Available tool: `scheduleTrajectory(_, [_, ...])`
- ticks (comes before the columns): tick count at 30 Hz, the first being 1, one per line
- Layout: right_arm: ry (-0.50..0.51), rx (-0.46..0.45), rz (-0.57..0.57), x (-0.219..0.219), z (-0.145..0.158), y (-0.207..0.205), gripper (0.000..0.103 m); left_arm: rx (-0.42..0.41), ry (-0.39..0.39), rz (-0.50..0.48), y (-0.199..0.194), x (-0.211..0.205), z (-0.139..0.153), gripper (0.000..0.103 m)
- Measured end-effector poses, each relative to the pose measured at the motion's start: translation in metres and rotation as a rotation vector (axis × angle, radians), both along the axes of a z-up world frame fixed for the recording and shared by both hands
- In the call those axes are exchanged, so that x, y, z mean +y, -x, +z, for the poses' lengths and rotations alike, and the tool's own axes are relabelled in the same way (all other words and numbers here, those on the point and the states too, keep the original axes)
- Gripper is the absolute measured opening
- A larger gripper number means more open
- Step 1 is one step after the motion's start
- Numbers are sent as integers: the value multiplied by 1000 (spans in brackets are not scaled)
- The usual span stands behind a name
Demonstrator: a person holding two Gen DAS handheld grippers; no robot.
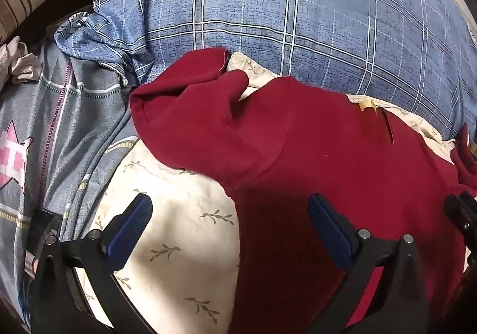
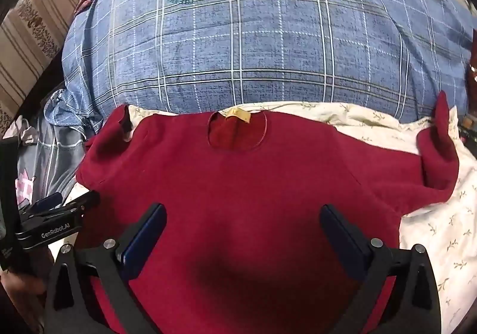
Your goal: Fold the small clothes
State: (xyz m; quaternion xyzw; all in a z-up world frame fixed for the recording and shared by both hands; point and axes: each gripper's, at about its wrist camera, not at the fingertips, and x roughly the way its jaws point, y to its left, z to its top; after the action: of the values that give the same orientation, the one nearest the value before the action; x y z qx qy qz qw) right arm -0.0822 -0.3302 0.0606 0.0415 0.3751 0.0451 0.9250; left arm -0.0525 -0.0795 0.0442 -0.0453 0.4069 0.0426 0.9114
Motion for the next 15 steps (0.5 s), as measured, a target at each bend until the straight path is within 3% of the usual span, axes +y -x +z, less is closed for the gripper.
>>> scheduleTrajectory(15, [-26,5,-16,0,4,0,102,1,-3,7,-2,1,0,103])
